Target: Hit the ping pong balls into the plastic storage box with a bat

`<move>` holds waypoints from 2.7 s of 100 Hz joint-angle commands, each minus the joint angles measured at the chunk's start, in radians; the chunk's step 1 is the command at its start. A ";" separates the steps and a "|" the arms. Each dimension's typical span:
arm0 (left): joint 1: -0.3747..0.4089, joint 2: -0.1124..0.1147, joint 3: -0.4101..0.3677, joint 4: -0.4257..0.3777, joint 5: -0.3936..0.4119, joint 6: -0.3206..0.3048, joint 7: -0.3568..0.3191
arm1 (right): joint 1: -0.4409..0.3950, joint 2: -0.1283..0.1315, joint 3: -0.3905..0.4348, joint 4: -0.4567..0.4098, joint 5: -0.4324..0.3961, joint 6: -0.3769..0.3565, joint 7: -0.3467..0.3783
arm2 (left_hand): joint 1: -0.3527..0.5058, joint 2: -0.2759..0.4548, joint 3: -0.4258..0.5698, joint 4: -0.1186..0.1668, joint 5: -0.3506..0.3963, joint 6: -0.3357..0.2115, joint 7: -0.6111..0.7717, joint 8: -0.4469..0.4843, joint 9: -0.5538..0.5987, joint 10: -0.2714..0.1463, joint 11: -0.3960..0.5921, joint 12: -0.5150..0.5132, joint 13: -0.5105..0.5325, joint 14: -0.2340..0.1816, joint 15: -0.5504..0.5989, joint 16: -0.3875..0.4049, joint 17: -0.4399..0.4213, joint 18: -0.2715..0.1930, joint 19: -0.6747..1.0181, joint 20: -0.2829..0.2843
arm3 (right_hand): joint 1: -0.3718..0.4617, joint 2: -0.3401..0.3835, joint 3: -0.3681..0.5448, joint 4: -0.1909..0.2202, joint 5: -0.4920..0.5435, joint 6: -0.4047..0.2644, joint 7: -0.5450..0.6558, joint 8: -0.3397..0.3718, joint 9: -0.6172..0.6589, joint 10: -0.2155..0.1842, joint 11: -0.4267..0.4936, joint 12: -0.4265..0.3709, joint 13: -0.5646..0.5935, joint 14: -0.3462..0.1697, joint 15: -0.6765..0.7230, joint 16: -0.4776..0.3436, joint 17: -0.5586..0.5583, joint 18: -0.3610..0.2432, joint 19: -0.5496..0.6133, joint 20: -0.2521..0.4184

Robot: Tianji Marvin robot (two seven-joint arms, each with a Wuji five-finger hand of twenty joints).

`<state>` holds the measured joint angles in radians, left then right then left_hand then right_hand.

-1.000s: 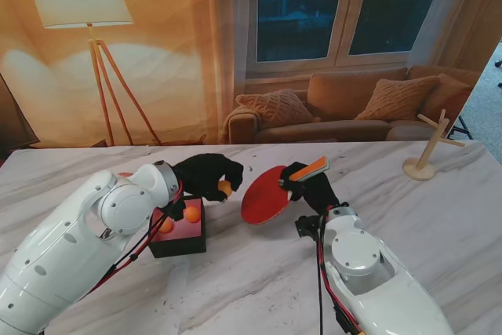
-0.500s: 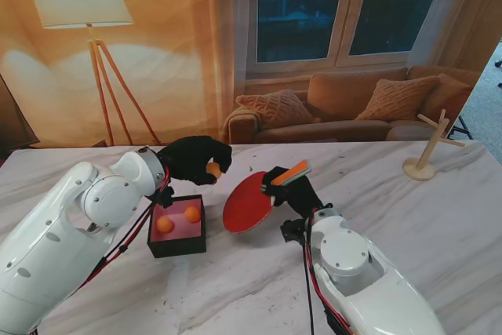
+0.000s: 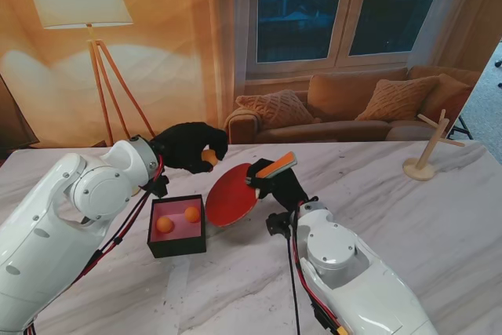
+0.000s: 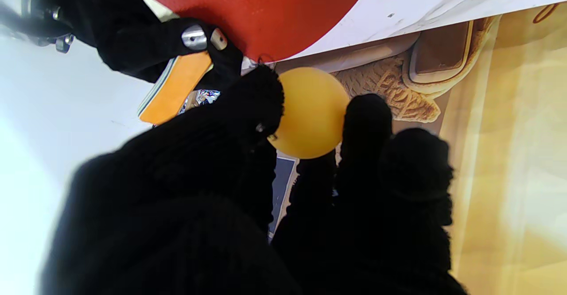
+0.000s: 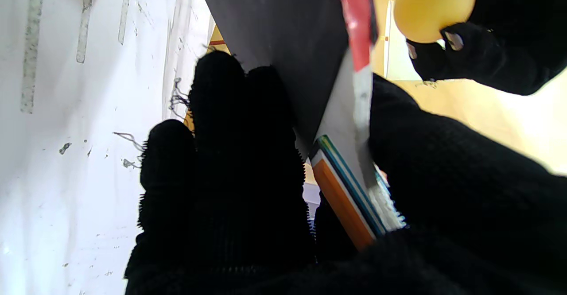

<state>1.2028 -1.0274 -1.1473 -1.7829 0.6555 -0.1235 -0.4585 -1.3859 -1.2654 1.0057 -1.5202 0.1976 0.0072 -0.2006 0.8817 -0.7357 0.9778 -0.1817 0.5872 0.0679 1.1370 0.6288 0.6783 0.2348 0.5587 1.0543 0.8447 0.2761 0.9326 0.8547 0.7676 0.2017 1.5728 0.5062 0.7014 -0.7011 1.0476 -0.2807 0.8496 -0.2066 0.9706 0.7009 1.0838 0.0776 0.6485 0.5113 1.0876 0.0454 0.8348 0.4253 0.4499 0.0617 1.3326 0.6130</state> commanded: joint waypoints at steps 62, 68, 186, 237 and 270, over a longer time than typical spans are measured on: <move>-0.007 -0.006 -0.025 -0.050 -0.022 0.049 0.004 | 0.029 -0.028 -0.036 0.082 0.024 0.041 0.012 | 0.078 0.042 0.032 0.045 0.020 -0.002 0.029 0.044 0.057 -0.034 0.019 0.050 0.020 0.042 -0.003 0.020 -0.003 -0.164 0.016 -0.013 | 0.146 0.109 0.165 0.039 0.214 -0.029 0.167 0.093 0.055 -0.244 0.035 0.003 -0.067 -0.105 -0.044 0.002 -0.003 -0.031 0.005 0.009; -0.008 -0.005 -0.024 -0.051 -0.031 0.054 -0.001 | 0.027 -0.028 -0.036 0.078 0.025 0.044 0.011 | 0.079 0.045 0.030 0.044 0.018 0.000 0.026 0.044 0.056 -0.034 0.018 0.050 0.018 0.043 -0.005 0.020 -0.007 -0.163 0.013 -0.013 | 0.146 0.109 0.166 0.039 0.214 -0.029 0.167 0.093 0.055 -0.243 0.035 0.003 -0.067 -0.106 -0.044 0.002 -0.003 -0.031 0.005 0.009; 0.021 0.004 -0.020 -0.042 -0.018 0.049 -0.037 | 0.014 -0.013 -0.012 0.062 -0.016 0.026 0.023 | -0.169 0.244 -0.175 0.106 -0.026 0.005 -0.494 -0.032 -0.152 -0.044 -0.053 -0.373 -0.214 0.112 -0.207 -0.130 -0.301 -0.024 -0.103 0.131 | 0.147 0.108 0.168 0.039 0.217 -0.026 0.164 0.098 0.056 -0.239 0.036 0.003 -0.069 -0.101 -0.046 0.003 -0.004 -0.031 0.004 0.009; 0.074 0.008 -0.047 -0.035 -0.045 0.127 -0.061 | -0.038 0.029 0.109 0.011 -0.130 0.022 0.053 | -0.197 0.411 -0.517 0.138 -0.069 0.042 -0.822 -0.169 -0.252 -0.041 -0.306 -0.609 -0.524 0.082 -0.601 -0.295 -0.804 0.121 -0.771 0.078 | 0.151 0.110 0.168 0.035 0.203 -0.008 0.153 0.091 0.039 -0.214 0.032 0.000 -0.077 -0.090 -0.043 -0.001 -0.012 -0.026 0.000 0.010; 0.094 -0.003 -0.031 0.038 -0.142 0.216 -0.028 | -0.072 0.054 0.200 0.006 -0.196 0.041 0.096 | -0.136 0.540 -0.850 0.159 -0.129 0.056 -0.948 -0.199 -0.345 -0.046 -0.439 -0.723 -0.652 0.067 -0.768 -0.382 -0.852 0.117 -1.044 0.120 | 0.153 0.118 0.155 0.031 0.183 -0.001 0.139 0.051 0.021 -0.187 0.027 0.003 -0.090 -0.079 -0.041 -0.002 -0.025 -0.026 -0.003 0.016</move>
<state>1.2812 -1.0236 -1.1822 -1.7722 0.5191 0.0832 -0.4889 -1.4497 -1.2240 1.1918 -1.5120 0.0002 0.0378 -0.1202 0.7355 -0.2368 0.1772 -0.0456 0.5009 0.1086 0.2298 0.4528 0.3887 0.1973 0.1557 0.3624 0.2607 0.3639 0.1964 0.4918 -0.0721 0.3187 0.5544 0.5936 0.7014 -0.7011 1.0476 -0.2807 0.8498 -0.2056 0.9655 0.7150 1.0838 0.0775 0.6485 0.5113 1.0581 0.0498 0.8348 0.4253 0.4338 0.0617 1.3326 0.6130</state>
